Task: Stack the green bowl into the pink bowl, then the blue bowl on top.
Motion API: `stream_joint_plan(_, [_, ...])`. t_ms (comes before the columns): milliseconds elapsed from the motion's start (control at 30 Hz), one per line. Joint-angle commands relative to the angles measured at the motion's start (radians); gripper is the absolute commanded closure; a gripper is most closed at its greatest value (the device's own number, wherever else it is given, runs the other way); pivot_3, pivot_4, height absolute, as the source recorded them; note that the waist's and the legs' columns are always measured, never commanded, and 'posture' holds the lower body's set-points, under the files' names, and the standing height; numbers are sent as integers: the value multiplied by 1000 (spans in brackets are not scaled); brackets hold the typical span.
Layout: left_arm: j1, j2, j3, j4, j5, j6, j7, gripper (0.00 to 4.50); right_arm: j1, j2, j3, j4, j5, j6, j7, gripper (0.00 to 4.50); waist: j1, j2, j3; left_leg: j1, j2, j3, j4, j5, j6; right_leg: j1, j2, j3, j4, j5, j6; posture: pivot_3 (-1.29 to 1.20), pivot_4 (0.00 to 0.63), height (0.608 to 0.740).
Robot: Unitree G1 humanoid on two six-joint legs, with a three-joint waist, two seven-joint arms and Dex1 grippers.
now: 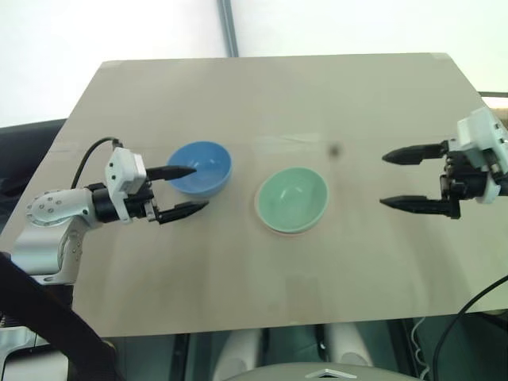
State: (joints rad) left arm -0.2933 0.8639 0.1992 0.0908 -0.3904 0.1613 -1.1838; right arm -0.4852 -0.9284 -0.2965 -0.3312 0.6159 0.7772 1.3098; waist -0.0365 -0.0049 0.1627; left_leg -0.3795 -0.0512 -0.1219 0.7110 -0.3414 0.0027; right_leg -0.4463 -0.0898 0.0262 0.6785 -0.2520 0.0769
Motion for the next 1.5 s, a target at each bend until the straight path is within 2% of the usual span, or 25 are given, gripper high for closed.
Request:
stream_joint_plan(33, [-43,30,-40,66,118,-51,66,385,3,-15,-84,-73,116,56,-60,66,1,0,0,0,0,0,0,0,0,0,0,0,0,0,0,0,150,740])
stream_joint_plan(367, [-131,30,-143,257,301,-295,92,385,54,-58,-75,-96,161,30,-133,66,0,0,0,0,-1,0,0,0,0,0,0,0,0,0,0,0,150,740])
stream_joint_plan(567, [-160,21,-168,286,326,-344,96,385,69,-64,-71,-97,169,12,-150,66,-1,0,0,-1,-1,0,0,0,0,0,0,0,0,0,0,0,150,740])
stream_joint_plan(667, [-172,15,-166,301,344,-362,126,1095,76,-66,-68,-95,169,1,-154,0,-1,0,0,-1,-1,0,0,0,0,0,0,0,0,0,0,0,150,740])
stream_joint_plan(700, [-173,14,-165,303,341,-373,122,1500,79,-66,-67,-94,168,-3,-154,0,-1,0,0,-1,-1,0,1,0,0,0,0,0,0,0,0,0,150,740])
stream_joint_plan(900, [-176,10,-164,304,329,-389,109,4442,92,-70,-65,-90,168,-20,-158,0,-2,0,0,-1,-1,0,1,0,0,0,0,0,0,0,0,0,150,740])
stream_joint_plan(1167, [-244,16,-184,280,293,-392,5,4442,101,-73,-60,-77,166,-40,-156,0,-1,0,0,-1,-2,0,2,0,0,0,0,-1,0,0,0,0,150,740])
stream_joint_plan(1333, [-420,-33,-264,195,260,-444,-125,4442,102,-72,-67,-78,186,-43,-149,0,5,-1,0,-4,-4,-3,7,0,0,1,0,-4,1,0,0,0,150,740])
stream_joint_plan(1500, [-521,-122,-357,65,194,-492,-246,4442,109,-68,-83,-74,207,-64,-127,0,4,-1,0,-4,-5,-3,7,0,0,2,-1,-4,0,0,1,0,150,740])
